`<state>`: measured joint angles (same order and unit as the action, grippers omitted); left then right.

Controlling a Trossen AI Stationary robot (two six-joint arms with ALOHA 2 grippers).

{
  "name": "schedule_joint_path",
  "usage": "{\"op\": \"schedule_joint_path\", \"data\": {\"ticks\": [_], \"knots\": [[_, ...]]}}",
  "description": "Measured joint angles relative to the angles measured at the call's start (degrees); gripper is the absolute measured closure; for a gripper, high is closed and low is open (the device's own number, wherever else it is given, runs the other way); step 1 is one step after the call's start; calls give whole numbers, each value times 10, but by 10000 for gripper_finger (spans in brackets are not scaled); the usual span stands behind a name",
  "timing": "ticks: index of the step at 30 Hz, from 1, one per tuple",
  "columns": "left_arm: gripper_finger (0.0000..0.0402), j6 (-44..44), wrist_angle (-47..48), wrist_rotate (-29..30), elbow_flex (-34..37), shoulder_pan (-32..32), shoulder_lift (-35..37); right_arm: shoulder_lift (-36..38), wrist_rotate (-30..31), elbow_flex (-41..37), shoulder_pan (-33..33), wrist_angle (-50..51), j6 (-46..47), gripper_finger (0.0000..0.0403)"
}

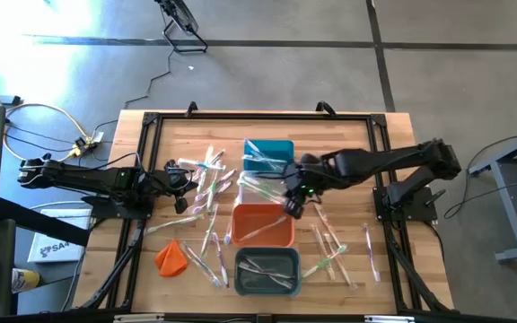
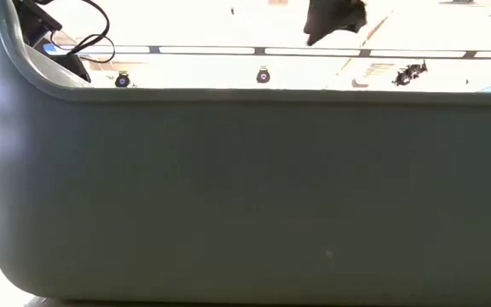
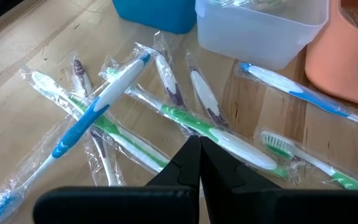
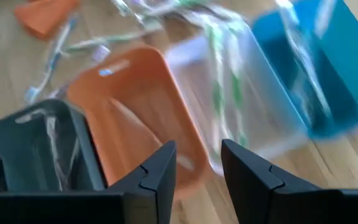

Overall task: Pick & Place Toothbrushes
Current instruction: Put the orange toothbrush into the orange bin

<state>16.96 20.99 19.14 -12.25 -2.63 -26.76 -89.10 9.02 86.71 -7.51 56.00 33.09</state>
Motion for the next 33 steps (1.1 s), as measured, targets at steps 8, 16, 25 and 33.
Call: {"op": "schedule_joint_path", "data": {"ticks": [8, 16, 25, 33], "knots": [[401, 0, 0, 0, 0, 0, 0, 27, -2, 0, 0, 164, 86, 282], [401, 0, 0, 0, 0, 0, 0, 23, -28, -1, -4, 222, 92, 305], [401, 0, 2, 0, 0, 0, 0, 23, -18, -93, -23, 217, 137, 363], [401, 0, 2, 0, 0, 0, 0, 27, -115, -232, -52, 87, 184, 397]]}}
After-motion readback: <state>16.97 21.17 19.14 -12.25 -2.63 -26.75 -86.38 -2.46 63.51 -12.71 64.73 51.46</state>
